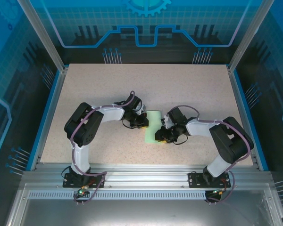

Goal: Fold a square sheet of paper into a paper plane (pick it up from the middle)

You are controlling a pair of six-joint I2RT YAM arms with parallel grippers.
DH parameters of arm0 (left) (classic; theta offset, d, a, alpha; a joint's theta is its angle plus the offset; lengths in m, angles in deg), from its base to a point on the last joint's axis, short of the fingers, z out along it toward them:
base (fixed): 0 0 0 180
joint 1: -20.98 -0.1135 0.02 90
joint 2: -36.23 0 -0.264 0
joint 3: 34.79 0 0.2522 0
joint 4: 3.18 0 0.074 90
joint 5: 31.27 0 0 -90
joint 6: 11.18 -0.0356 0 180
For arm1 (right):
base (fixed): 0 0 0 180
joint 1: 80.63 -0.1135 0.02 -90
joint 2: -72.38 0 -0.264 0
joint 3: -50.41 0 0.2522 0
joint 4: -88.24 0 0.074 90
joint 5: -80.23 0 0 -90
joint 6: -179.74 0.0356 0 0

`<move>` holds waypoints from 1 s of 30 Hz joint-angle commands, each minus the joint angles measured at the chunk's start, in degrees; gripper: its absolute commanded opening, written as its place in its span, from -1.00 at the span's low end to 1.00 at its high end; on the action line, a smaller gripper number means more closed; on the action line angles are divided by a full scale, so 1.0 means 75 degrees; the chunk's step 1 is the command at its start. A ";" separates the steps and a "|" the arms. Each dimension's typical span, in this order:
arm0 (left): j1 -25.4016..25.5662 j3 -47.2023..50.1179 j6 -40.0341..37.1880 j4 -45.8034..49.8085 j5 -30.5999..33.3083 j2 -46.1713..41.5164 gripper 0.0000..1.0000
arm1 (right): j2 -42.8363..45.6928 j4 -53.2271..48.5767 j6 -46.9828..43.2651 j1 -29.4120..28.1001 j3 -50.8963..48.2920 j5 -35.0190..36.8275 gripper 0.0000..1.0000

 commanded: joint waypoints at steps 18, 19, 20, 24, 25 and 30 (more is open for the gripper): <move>0.0116 0.0005 -0.0190 0.0504 0.0097 0.0260 -1.00 | 0.0614 -0.0409 0.0003 0.0032 0.0302 0.0418 -0.40; 0.0111 0.0008 -0.0188 0.0492 0.0091 0.0263 -1.00 | 0.0633 -0.0373 -0.0020 0.0136 0.0420 0.0454 -0.40; 0.0117 0.0020 -0.0186 0.0489 0.0096 0.0274 -1.00 | 0.0605 -0.0322 -0.0033 0.0219 0.0492 0.0478 -0.40; 0.0117 -0.0002 -0.0194 0.0502 0.0101 0.0286 -1.00 | 0.0252 0.0013 -0.0081 0.0556 0.0737 0.0464 -0.39; 0.0117 -0.0014 -0.0211 0.0508 0.0094 0.0291 -1.00 | 0.0132 0.0095 -0.0071 0.0629 0.0773 0.0438 -0.39; 0.0117 -0.0062 -0.0235 0.0566 0.0092 0.0310 -1.00 | -0.0444 0.0278 -0.0177 0.0781 0.0881 0.0429 -0.39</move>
